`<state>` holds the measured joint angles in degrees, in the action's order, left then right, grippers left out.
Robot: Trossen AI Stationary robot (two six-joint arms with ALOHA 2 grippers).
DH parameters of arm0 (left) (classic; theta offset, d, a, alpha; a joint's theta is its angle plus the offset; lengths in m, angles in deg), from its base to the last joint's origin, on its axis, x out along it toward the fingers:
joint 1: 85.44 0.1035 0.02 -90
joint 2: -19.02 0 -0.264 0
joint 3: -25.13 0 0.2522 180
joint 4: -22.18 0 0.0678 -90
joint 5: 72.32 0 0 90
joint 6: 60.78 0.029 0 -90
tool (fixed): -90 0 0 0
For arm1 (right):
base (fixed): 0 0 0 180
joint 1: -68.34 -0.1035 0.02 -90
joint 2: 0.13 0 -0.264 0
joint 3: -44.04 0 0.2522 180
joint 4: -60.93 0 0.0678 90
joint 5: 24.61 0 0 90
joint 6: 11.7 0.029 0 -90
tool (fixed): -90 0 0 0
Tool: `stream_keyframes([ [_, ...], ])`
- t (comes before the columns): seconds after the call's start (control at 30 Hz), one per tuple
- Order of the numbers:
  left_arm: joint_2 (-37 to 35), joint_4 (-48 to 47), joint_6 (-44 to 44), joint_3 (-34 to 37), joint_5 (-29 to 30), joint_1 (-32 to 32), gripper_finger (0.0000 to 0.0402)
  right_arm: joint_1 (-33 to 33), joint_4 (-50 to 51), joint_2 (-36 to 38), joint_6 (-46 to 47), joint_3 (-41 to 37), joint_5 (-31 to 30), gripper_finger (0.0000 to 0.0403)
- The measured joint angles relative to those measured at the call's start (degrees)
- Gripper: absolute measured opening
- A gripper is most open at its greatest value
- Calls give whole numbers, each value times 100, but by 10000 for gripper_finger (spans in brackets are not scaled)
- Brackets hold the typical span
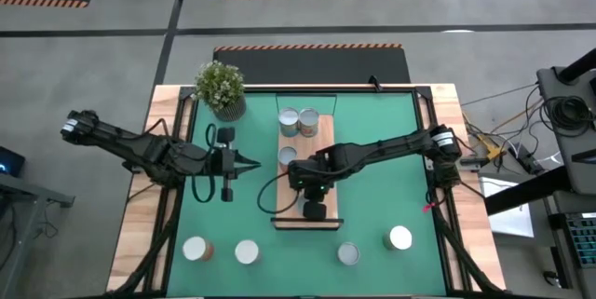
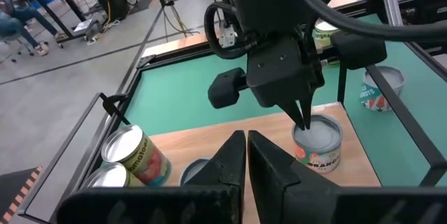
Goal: Pick and place cans onto a shelf
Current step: Put the small canned oranges on the shelf
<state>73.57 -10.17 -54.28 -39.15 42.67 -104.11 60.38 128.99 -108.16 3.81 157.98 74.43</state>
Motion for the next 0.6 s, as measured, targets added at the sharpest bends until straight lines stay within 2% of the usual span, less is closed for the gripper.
stream_keyframes([
  [0.6, 2, -5, 7, 0, 0, 0, 0, 46, -328, -403, -372, 9, 286, 9],
])
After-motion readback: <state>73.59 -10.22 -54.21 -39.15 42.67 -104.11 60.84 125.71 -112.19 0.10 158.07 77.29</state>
